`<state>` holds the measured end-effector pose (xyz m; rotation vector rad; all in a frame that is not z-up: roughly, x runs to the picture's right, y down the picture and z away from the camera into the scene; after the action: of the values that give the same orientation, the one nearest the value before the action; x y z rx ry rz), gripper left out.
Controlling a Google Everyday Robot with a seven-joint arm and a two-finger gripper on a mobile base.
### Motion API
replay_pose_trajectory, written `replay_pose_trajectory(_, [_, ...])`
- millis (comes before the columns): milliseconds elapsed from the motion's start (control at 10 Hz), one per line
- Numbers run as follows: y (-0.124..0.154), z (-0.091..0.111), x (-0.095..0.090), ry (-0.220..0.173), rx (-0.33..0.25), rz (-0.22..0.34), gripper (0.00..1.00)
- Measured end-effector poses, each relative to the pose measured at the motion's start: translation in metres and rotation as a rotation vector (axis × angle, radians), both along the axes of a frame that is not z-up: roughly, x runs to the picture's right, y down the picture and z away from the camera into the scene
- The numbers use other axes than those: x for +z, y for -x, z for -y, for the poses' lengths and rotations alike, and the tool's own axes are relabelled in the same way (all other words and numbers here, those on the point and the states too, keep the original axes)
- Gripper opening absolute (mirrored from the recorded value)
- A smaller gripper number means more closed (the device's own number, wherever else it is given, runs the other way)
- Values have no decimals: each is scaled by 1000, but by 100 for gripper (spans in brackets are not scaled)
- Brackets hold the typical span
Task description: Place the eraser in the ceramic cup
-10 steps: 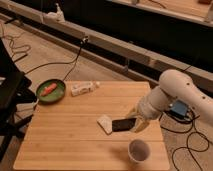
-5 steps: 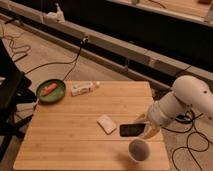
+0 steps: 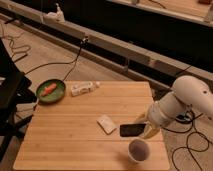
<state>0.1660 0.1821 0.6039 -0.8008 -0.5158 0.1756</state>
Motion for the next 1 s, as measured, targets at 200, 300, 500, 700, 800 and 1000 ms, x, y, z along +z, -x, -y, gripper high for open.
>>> replay_pose_trajectory(200, [-18, -13, -10, 23, 10, -31, 0])
replay_pose_trajectory(300, [-25, -19, -15, 35, 15, -43, 0])
replay_pose_trajectory(500, [-42, -34, -26, 66, 24, -73, 0])
replay_pose_trajectory(700, [-52, -49, -31, 106, 22, -98, 2])
replay_pose_trajectory(800, [-54, -55, -30, 122, 24, -100, 7])
replay_pose_trajectory(1000, [-55, -68, -26, 159, 35, -99, 28])
